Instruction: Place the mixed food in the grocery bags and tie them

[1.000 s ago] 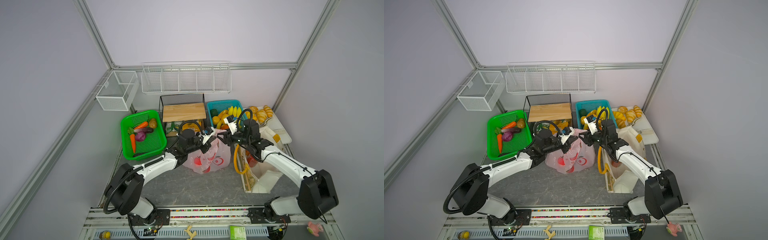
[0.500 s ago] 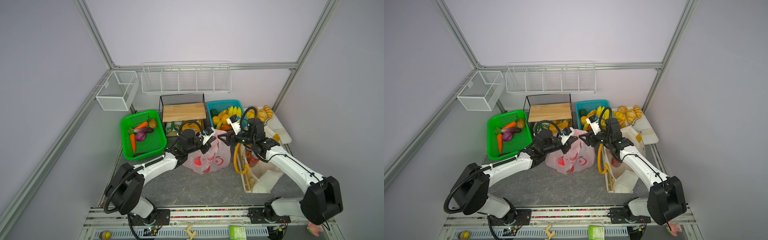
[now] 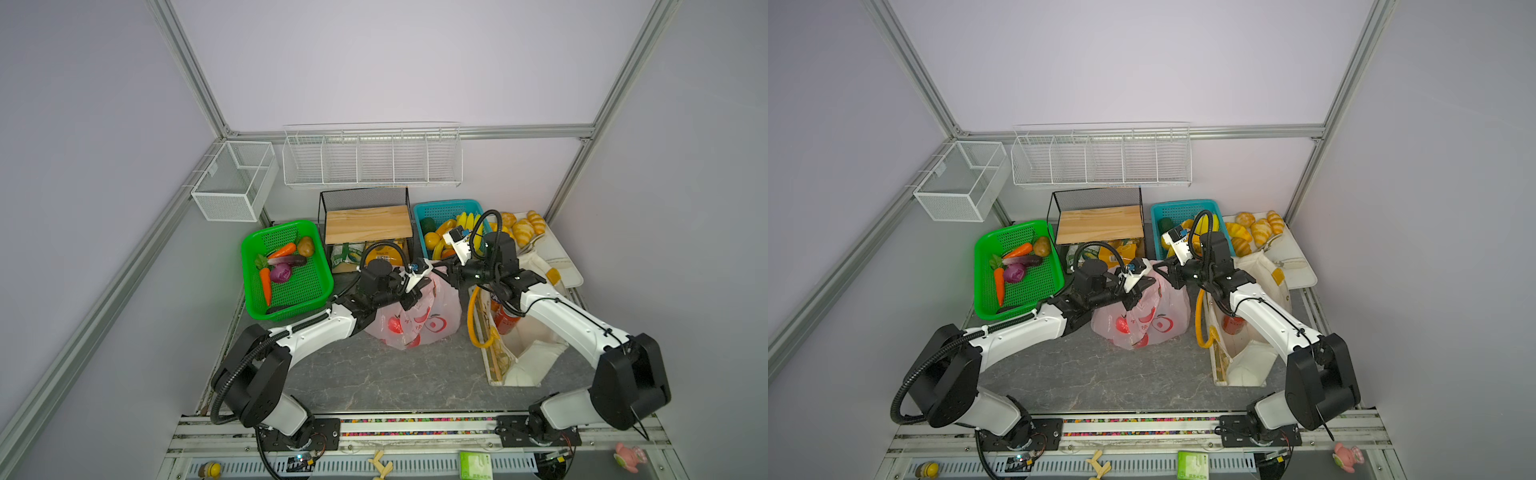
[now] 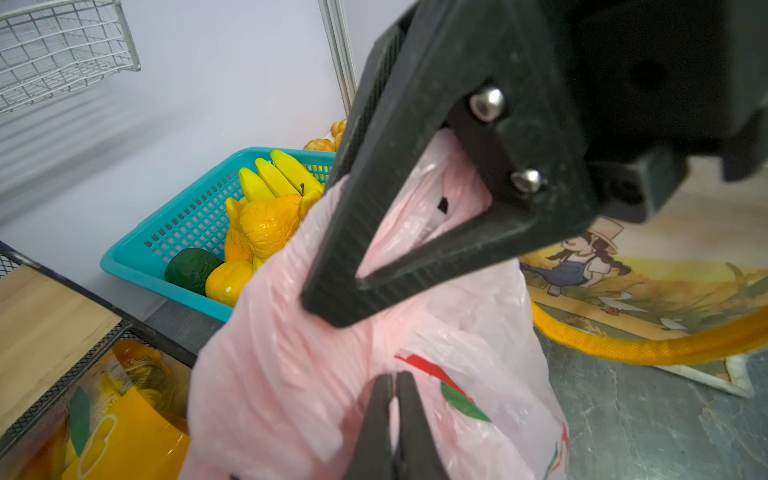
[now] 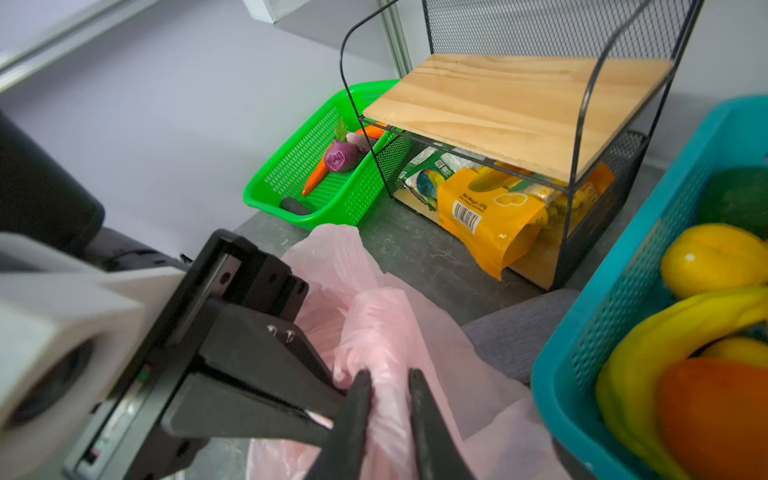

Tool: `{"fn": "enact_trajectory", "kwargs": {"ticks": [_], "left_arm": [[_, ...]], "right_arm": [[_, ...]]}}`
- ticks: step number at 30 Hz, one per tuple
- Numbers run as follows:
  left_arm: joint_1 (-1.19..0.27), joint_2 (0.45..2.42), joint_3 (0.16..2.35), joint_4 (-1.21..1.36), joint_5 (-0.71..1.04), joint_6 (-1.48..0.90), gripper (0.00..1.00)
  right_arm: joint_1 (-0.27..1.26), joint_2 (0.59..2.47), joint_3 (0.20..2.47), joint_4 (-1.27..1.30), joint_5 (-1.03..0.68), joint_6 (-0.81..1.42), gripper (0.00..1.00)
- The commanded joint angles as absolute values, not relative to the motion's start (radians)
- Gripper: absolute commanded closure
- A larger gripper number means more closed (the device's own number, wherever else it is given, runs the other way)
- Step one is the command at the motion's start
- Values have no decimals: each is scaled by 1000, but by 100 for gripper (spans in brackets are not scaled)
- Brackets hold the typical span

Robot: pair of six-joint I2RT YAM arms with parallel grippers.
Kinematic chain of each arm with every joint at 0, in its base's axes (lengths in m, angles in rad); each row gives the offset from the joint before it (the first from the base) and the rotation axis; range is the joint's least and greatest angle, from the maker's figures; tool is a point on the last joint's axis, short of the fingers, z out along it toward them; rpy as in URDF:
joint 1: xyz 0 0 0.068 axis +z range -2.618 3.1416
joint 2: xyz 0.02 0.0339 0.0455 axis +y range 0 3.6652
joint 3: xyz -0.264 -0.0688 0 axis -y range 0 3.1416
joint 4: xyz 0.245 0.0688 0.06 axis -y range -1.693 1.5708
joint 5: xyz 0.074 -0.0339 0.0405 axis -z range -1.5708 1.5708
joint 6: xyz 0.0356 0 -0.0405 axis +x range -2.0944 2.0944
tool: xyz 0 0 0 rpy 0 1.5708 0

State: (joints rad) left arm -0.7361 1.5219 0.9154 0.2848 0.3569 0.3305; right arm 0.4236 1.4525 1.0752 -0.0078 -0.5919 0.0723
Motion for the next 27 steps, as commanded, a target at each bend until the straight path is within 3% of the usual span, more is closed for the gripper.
{"fn": "enact_trajectory", "kwargs": {"ticks": [1, 4, 10, 17, 21, 27], "left_arm": [[-738, 1479, 955, 165, 368, 376, 80], [-738, 1422, 976, 56, 438, 409, 61], [-708, 1292, 996, -13, 532, 382, 37], [-611, 1295, 1038, 14, 548, 339, 31], [-607, 1386, 1145, -139, 535, 447, 27], [-607, 1472, 1256, -336, 586, 570, 29]], "right_arm": [[434, 1436, 1087, 25, -594, 39, 93], [446, 1415, 1073, 25, -575, 2, 93], [451, 1375, 1038, 54, -573, -38, 93], [455, 1336, 1010, 80, -631, -61, 93], [455, 1321, 994, 100, -651, -64, 94], [455, 1313, 995, 90, -651, -78, 93]]}}
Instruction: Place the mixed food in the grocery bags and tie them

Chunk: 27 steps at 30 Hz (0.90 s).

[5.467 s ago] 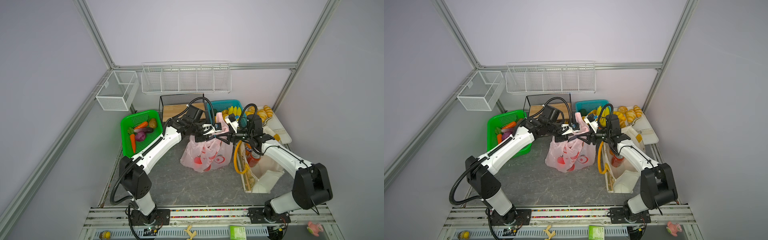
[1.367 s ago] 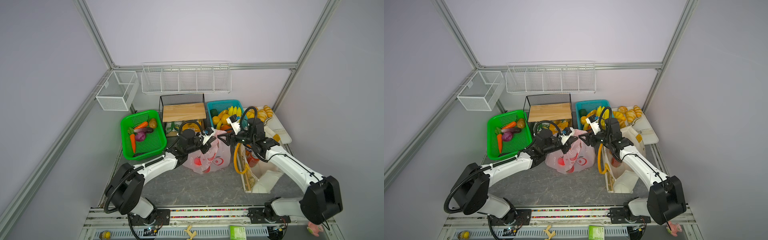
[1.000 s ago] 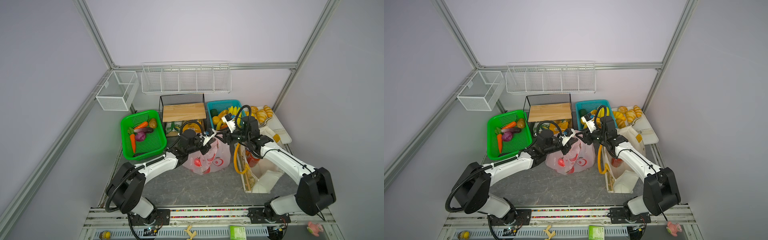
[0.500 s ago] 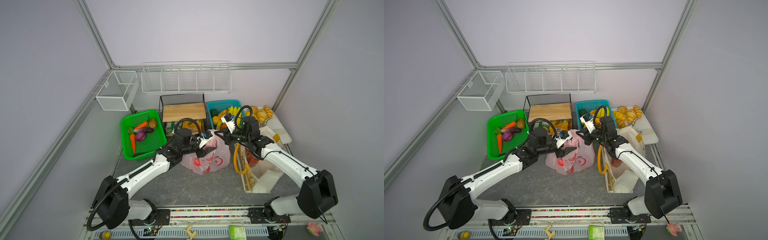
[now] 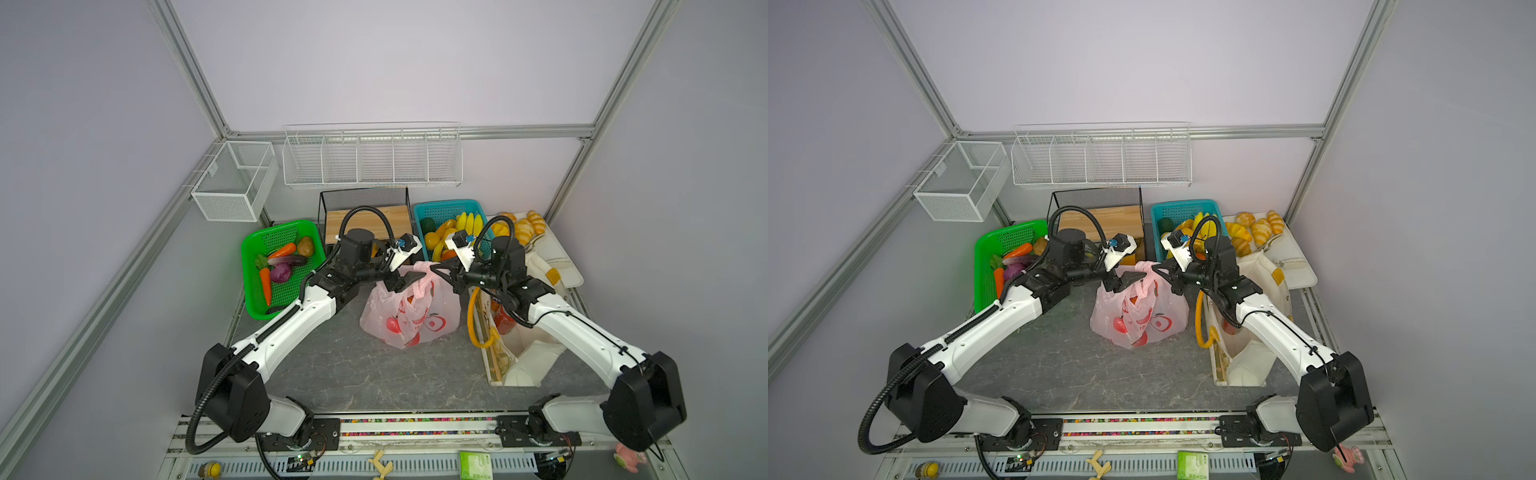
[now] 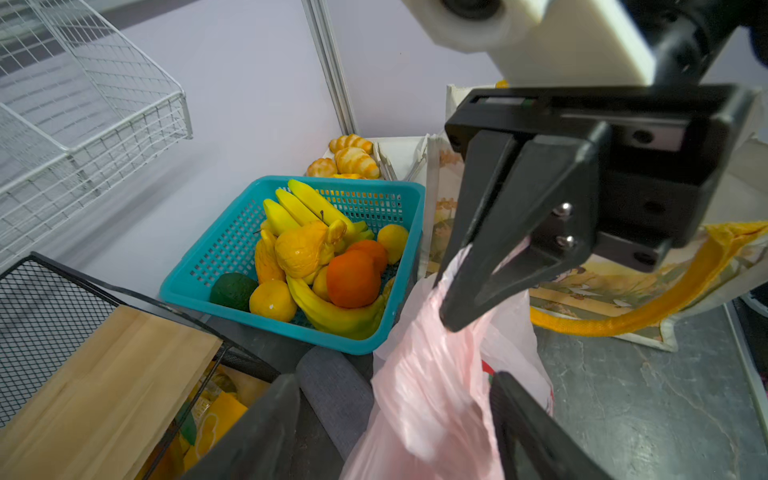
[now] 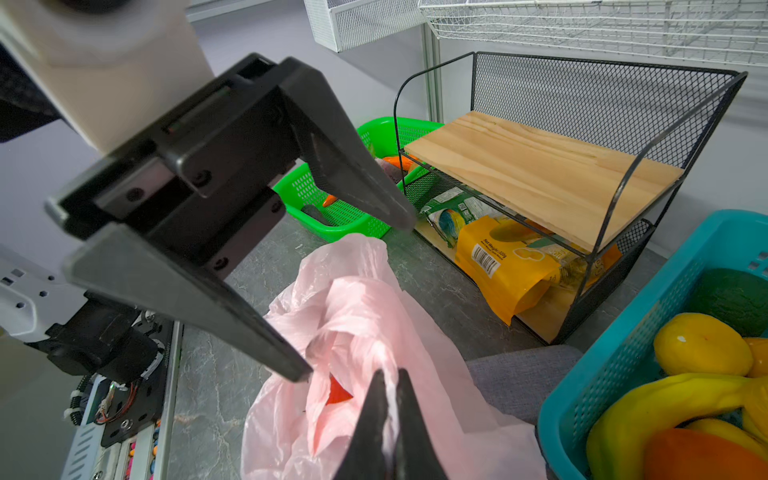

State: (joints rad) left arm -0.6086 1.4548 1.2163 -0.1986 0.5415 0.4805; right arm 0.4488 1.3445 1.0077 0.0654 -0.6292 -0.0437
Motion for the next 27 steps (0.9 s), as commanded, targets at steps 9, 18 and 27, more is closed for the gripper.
{"fn": "enact_trajectory", "kwargs": {"ticks": [9, 18, 27], "left_arm": [[-607, 1553, 1339, -476, 545, 680, 56], [-606, 1549, 1329, -414, 557, 724, 99], [-606, 1502, 1256, -338, 530, 817, 100]], "right_arm": [[457, 1310, 999, 109, -666, -75, 93], [455, 1304, 991, 112, -654, -85, 91], [442, 1299, 1016, -44, -622, -280, 38]]}}
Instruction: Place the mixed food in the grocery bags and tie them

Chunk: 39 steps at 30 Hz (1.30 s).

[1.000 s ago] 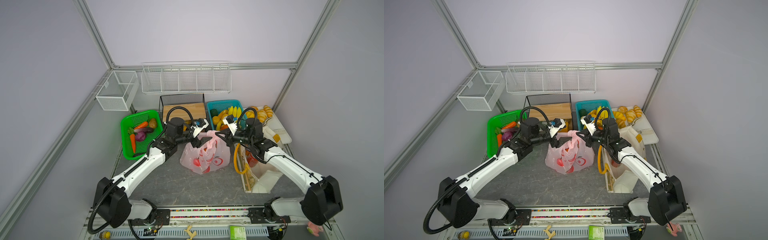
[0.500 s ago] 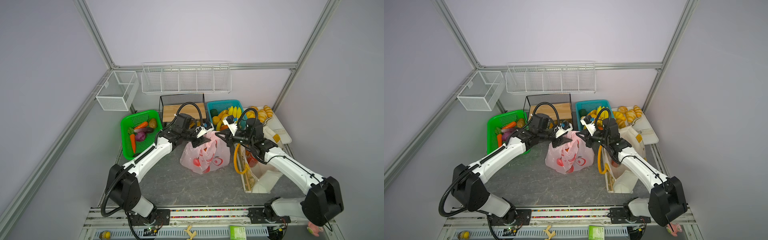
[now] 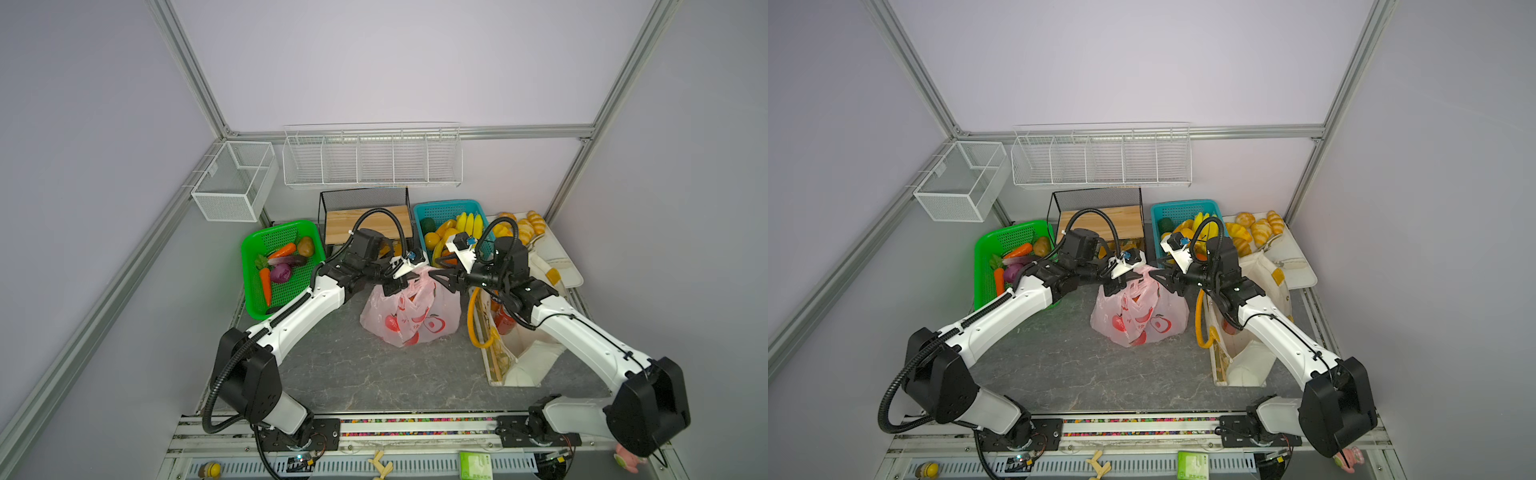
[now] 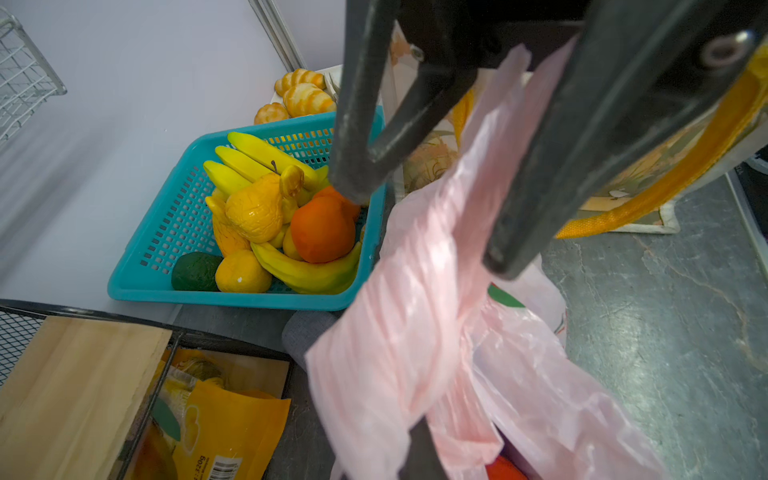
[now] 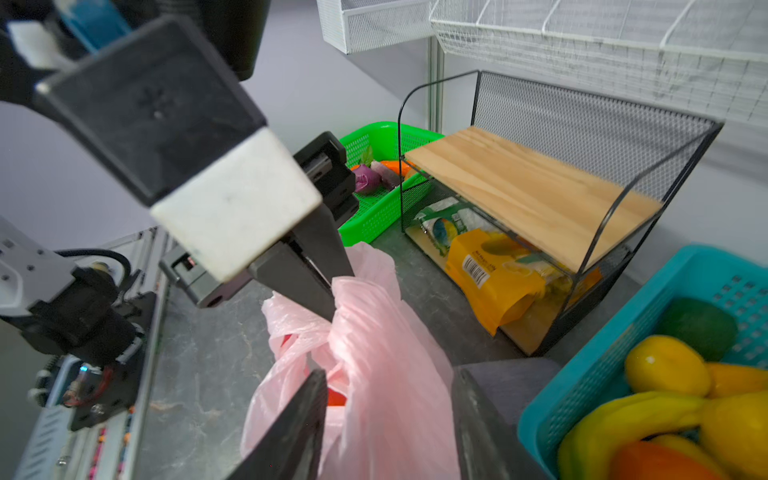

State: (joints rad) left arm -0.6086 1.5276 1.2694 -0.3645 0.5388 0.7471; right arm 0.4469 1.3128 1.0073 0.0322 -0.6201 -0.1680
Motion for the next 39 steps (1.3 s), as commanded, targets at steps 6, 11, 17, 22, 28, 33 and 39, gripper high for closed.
{"fn": "enact_trajectory", "kwargs": {"ticks": [6, 11, 17, 22, 28, 33, 39], "left_arm": [[-606, 1508, 1266, -333, 540, 859, 100], [-606, 1514, 1273, -345, 552, 889, 100], [-606, 1514, 1273, -343, 571, 904, 100], [-607, 1525, 1280, -348, 572, 910, 100], [-606, 1529, 1289, -352, 580, 908, 100], [-607, 1529, 1287, -344, 567, 903, 100], [-606, 1515, 1272, -313, 545, 848, 100]], "right_arm": [[452, 1313, 1009, -79, -622, -363, 22], [464, 1347, 1023, -70, -592, -376, 20], [473, 1394, 1031, -20, -598, -374, 20], [485, 1430, 1045, 14, -604, -365, 25], [492, 1462, 1055, 38, -602, -354, 46], [502, 1480, 1065, 37, -598, -346, 65], [503, 1476, 1044, 74, -556, -298, 90]]}}
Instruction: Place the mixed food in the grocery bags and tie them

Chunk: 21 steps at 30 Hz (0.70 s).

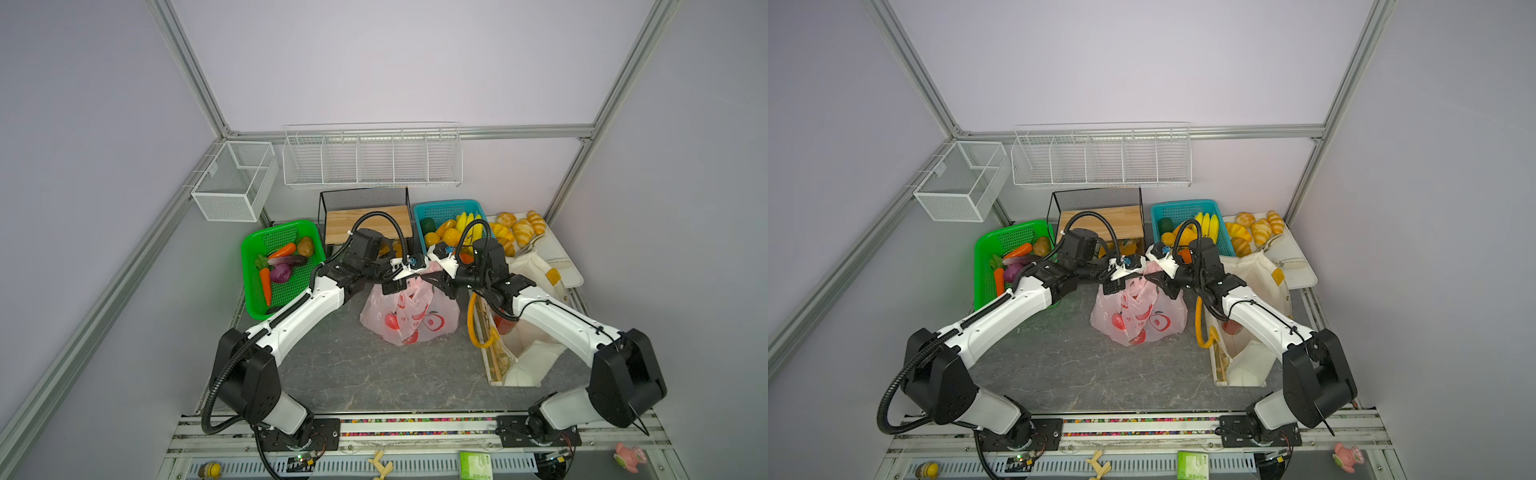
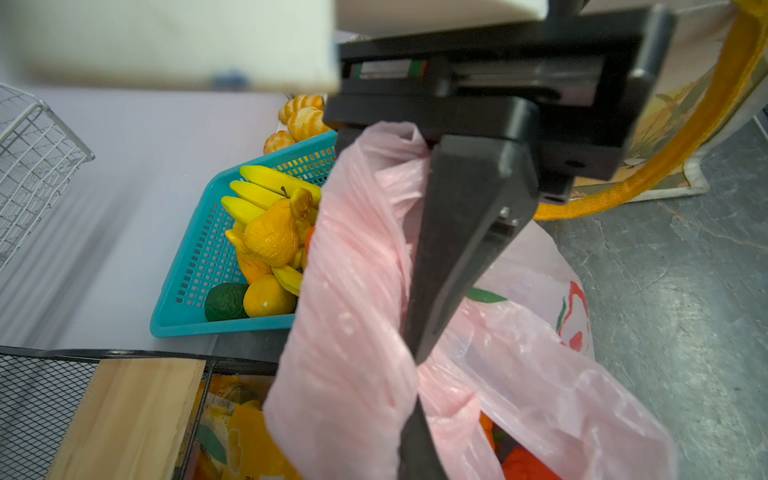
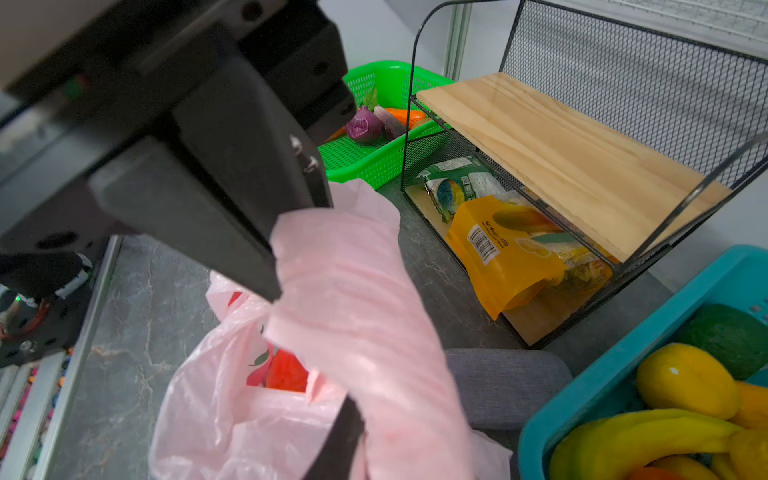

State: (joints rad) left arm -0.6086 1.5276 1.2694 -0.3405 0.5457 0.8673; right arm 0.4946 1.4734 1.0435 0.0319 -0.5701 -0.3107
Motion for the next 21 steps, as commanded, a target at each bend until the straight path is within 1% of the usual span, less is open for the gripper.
{"fn": "enact_trajectory", "kwargs": {"ticks": [1, 3, 5, 7, 8, 10, 13, 17, 19, 21], "left_arm": [[-606, 1509, 1267, -308, 537, 829, 98], [-606, 1494, 1254, -298, 515, 792, 86], [-606, 1475, 1238, -290, 494, 742, 69], [-607, 1458, 1222, -293, 468, 685, 58], [-606, 1450, 1215, -298, 450, 661, 54], [-606, 1441, 1207, -322, 425, 629, 50], [-606, 1440, 1203, -367, 401, 606, 48], [-606, 1452, 1211, -400, 362, 589, 51], [-606, 1457, 1220, -405, 354, 579, 57], [-607, 1459, 1234, -409, 356, 554, 67]], "right_arm": [[505, 1472, 1036, 87, -537, -284, 93], [508, 1461, 1019, 110, -502, -256, 93], [515, 1447, 1000, 134, -464, -235, 93], [522, 1433, 979, 161, -433, -220, 93], [526, 1428, 970, 177, -419, -213, 93], [536, 1420, 956, 202, -388, -202, 94], [547, 1412, 939, 248, -357, -175, 93], [568, 1413, 922, 302, -303, -138, 93], [581, 1413, 917, 318, -266, -128, 93], [591, 1410, 910, 335, -229, -111, 93]]}}
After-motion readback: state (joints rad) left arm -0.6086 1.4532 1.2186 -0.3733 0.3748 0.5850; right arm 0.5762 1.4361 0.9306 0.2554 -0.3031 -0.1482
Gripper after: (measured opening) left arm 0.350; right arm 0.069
